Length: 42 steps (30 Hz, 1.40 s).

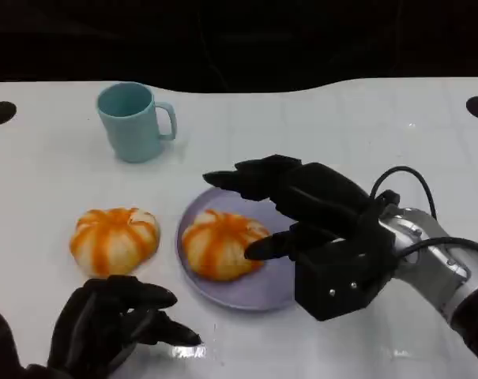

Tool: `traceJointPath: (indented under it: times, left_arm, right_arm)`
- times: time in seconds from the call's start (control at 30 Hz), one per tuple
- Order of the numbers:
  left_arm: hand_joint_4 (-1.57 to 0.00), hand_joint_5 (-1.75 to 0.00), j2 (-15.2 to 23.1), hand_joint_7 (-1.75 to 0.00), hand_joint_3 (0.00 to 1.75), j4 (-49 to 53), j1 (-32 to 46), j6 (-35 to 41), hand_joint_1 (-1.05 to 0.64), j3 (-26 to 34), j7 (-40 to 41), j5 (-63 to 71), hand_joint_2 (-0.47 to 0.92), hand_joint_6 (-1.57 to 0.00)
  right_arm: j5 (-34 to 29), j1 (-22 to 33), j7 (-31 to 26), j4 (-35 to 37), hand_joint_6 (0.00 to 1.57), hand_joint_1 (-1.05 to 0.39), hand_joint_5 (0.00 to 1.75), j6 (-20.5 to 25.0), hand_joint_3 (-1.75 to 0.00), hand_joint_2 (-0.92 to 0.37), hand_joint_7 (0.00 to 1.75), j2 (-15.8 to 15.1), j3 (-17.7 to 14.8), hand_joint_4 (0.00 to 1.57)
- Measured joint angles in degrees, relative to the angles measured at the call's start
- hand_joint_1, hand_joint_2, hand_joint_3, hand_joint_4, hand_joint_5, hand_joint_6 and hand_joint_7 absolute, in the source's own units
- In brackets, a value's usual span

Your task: Grasp the bread from the table and place it into the plate.

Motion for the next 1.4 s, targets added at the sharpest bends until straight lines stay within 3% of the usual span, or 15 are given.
traceJointPath:
  times: [0.33,0.6,0.77,0.87,0.97,1.03,1.13,1.27,1.4]
  left_arm:
    - [-1.57,-0.23,-0.04,0.0,0.0,-0.16,0.02,0.32,-0.98,0.01,0.08,-0.05,0.78,-1.55]
    - [-1.57,-0.22,-0.11,0.0,0.01,-0.2,0.02,0.43,-0.98,0.07,0.08,-0.11,0.8,-1.55]
    - [-1.57,-0.22,-0.16,0.0,0.0,-0.29,0.03,0.43,-0.97,-0.01,0.08,-0.1,0.8,-1.55]
    - [-1.57,-0.22,-0.18,0.0,0.0,-0.37,0.09,0.45,-0.97,-0.02,0.14,-0.1,0.8,-1.55]
    - [-1.57,-0.21,-0.18,0.0,0.0,-0.59,0.17,0.49,-0.97,-0.03,0.28,-0.11,0.8,-1.55]
    - [-1.57,-0.21,-0.18,0.0,0.0,-0.64,0.18,0.56,-0.97,-0.03,0.27,-0.13,0.8,-1.55]
    - [-1.57,-0.21,-0.18,0.0,0.0,-0.69,0.23,0.94,-0.97,-0.07,0.27,-0.13,0.8,-1.55]
    - [-1.57,-0.2,-0.18,0.0,0.0,-0.9,0.29,1.05,-0.97,-0.13,0.28,-0.13,0.8,-1.54]
    - [-1.57,-0.2,-0.23,0.0,0.0,-1.44,0.38,1.4,-0.97,-0.14,0.28,-0.14,0.8,-1.54]
  right_arm:
    - [4.5,6.84,6.0,-13.8,0.13,-0.78,0.12,2.48,-0.32,-0.92,0.02,-5.39,-4.06,0.04]
    - [9.29,14.37,8.53,-22.79,0.19,-0.76,0.21,1.81,-0.32,-0.92,0.05,-9.98,-7.97,0.12]
    - [13.52,18.94,9.74,-26.73,0.38,-0.66,0.35,0.86,-0.27,-0.92,0.13,-11.53,-10.69,0.29]
    - [16.92,22.15,11.08,-29.27,0.53,-0.58,0.77,0.69,-0.25,-0.92,0.2,-12.31,-12.52,0.32]
    - [19.99,25.04,12.17,-30.74,0.66,-0.51,1.13,-0.22,-0.27,-0.92,0.34,-13.52,-14.25,0.4]
    - [21.71,26.81,12.85,-31.43,0.6,-0.49,1.31,-0.8,-0.28,-0.92,0.68,-14.07,-15.54,0.43]
    - [24.28,29.46,13.85,-33.15,0.54,-0.48,1.5,-1.25,-0.28,-0.92,1.05,-14.61,-17.22,0.46]
    - [30.22,33.24,16.12,-35.28,0.51,-0.45,1.7,-1.03,-0.28,-0.92,1.31,-14.71,-18.83,0.49]
    - [36.33,37.55,18.43,-38.83,0.5,-0.45,1.74,1.1,-0.32,-0.92,1.42,-14.63,-20.22,0.56]
